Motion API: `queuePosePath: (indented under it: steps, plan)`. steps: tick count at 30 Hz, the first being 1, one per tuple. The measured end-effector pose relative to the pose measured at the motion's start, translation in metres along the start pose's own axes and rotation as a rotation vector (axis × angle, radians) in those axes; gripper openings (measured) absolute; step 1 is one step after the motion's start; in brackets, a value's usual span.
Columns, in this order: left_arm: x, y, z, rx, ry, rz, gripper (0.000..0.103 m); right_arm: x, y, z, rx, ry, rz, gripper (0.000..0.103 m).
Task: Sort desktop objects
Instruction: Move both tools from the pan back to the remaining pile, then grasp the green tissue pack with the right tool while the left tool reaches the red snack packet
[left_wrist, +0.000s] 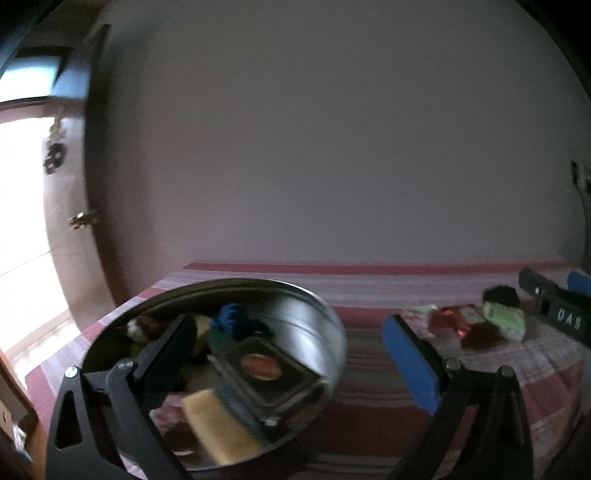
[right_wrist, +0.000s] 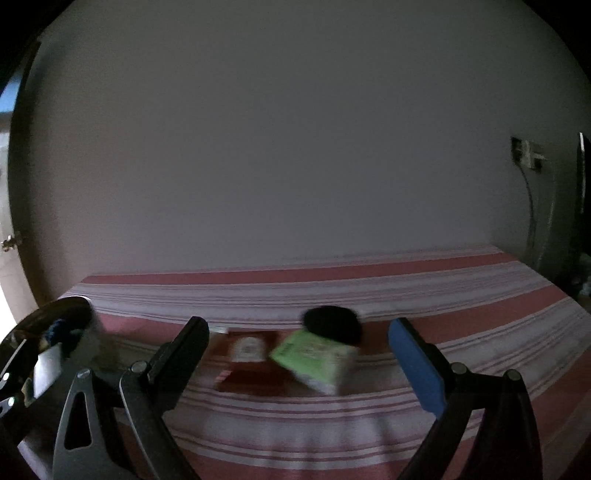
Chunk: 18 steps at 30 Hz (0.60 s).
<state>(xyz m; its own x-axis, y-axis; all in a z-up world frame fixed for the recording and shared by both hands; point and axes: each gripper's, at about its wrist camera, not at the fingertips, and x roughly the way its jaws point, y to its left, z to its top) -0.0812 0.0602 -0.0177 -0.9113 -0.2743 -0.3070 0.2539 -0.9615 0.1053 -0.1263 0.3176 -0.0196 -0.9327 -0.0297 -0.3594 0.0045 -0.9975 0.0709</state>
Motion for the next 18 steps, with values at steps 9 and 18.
queuePosePath:
  steps: [9, 18]
  plan:
    - [0.017, -0.056, 0.002, 0.056, 0.145, -0.19, 0.102, 0.022, -0.062, 0.004, 0.148, 0.145, 0.011, 0.1]
    - [0.044, -0.102, -0.004, 0.122, 0.327, -0.293, 0.102, 0.077, -0.063, -0.003, 0.09, 0.392, 0.226, 0.099]
